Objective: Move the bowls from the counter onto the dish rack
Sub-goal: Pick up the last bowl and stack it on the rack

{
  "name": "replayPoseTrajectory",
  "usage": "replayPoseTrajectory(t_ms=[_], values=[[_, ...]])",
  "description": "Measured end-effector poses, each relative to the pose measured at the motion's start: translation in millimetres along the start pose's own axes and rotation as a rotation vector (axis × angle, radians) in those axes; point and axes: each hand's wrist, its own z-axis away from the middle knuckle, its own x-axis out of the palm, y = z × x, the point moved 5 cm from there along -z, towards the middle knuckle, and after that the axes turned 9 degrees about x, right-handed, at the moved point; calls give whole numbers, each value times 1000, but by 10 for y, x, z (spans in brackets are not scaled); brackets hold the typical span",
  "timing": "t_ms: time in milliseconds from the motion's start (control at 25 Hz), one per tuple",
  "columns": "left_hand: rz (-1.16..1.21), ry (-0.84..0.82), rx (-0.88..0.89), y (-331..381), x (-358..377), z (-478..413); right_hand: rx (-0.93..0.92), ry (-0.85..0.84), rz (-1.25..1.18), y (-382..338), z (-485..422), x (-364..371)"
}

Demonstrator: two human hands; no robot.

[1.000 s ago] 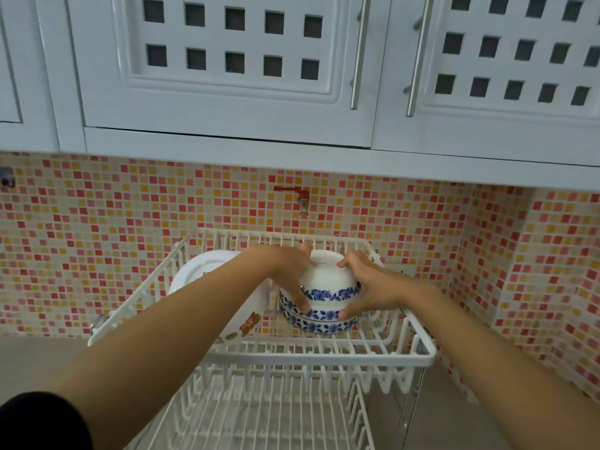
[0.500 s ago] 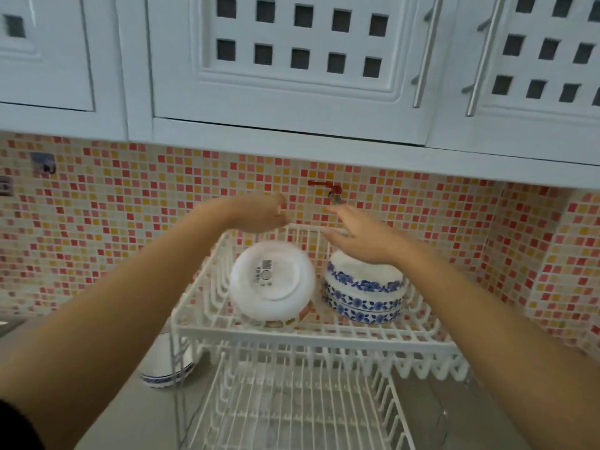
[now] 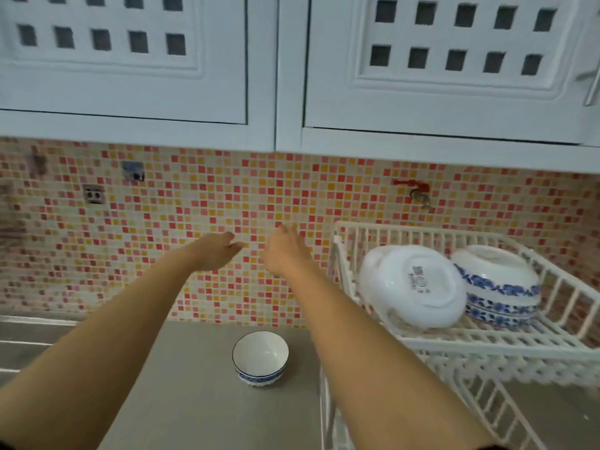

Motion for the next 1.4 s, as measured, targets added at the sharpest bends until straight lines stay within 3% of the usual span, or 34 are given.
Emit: replayPoseTrajectory(t_ms=[200,360,560,680,760,920,1120,1400], values=[[94,-137,-21,-605,719,-25,233,68,-13,307,-110,901],[163,-277,-78,-985,1560,-70,410,-2,27,804,-136,1660],[270,-308,-257,-1259,2642,-134,688,-85,-71,1474,-141,2449],[529,-269,-438,-1279,3131,-220,749,-166,-140,1714,-232,2937],[678,-217,-515,-1233,3333,-264,741,-245,-236,1838,-305,3299],[741,-161,-526,-1222,3446,-323,757,-291,-281,1948,-370,3520],[764,-135,-503,-1361,3079,-185,638,-110,-306,1566,-273,3027],[750,105,-256,-1301,1634,-65,204,28,-194,654,-62,1862]])
